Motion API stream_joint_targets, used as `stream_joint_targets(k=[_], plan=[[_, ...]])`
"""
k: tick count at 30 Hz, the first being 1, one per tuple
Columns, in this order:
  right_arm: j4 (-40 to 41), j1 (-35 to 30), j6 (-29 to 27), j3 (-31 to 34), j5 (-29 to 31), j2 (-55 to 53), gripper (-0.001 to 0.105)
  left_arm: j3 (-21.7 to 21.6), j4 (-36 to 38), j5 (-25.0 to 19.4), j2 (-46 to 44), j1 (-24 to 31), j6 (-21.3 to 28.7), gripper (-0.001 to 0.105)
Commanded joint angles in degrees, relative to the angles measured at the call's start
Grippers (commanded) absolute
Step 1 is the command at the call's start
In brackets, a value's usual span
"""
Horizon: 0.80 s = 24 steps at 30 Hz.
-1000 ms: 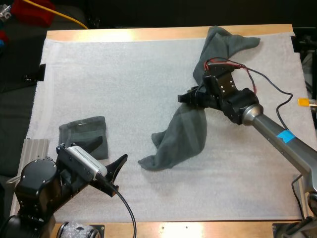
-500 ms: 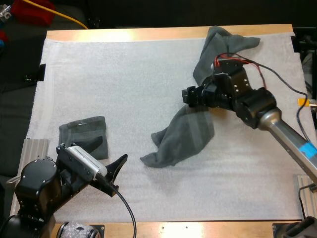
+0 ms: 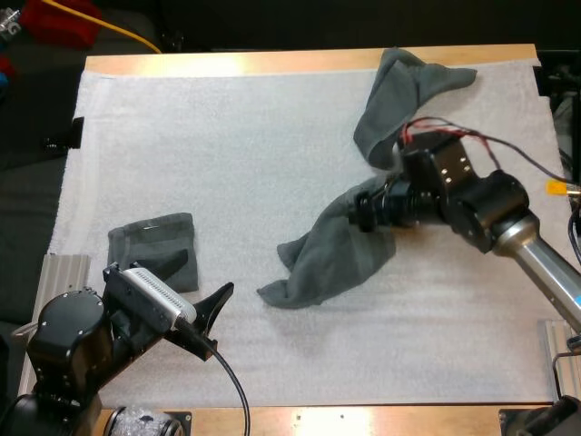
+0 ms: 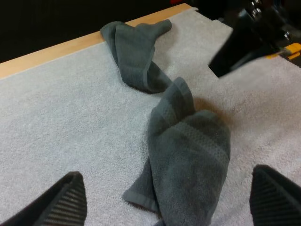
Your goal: Pick towel from pile, fold and stack
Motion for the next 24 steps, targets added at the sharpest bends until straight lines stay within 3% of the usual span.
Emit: stream_joint_targets(k=[1,9,19,24], plan=[[1.36,1.05,-0.97,-0.17,-0.58,-0.75,0.078,-0.39,-0.12,0.30,0.03,-0.31,-0.56,0.069],[3.00,10.01,-0.69,-0.18,3.92,-0.22,0.078,-0.39,4.96,0.30,0.03,-0.31,-0.56,0.069],[3.00,16.14,-11.22,-0.18,2.97,7.82,0.078,-0.39,12.01,0.30,0.03,-0.31,-0.56,0.069],[3.00,16.43,-11.21,-0.18,4.03,12.49,0.078,-0.39,12.00,0.30,0.03,-0.31,-0.56,0.069]])
